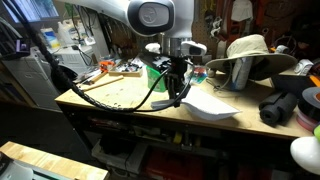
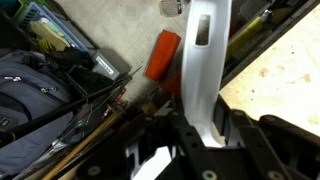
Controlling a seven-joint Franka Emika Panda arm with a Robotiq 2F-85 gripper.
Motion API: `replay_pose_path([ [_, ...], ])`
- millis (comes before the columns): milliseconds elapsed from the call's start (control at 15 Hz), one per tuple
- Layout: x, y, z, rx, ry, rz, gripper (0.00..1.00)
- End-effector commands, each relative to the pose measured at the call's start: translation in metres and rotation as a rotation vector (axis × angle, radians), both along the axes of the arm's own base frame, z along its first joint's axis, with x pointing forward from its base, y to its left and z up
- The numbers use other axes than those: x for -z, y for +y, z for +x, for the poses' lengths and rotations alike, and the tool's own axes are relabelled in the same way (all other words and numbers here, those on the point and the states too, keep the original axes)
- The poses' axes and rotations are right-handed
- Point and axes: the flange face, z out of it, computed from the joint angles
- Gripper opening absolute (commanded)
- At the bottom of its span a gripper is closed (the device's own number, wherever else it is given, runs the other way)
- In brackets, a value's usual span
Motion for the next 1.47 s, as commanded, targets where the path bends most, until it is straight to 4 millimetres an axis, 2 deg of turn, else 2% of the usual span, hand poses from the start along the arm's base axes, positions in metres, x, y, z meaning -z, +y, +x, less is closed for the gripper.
replay_pose_path([
  [0, 0.009, -0.029, 0.010, 0.044, -0.044, 0.052, 0.08],
  [733, 0.027, -0.077, 0.037, 0.118, -0.089, 0.121, 0.08],
  [1400, 0.038, -0.103, 0.060, 0.362, -0.142, 0.093, 0.08],
])
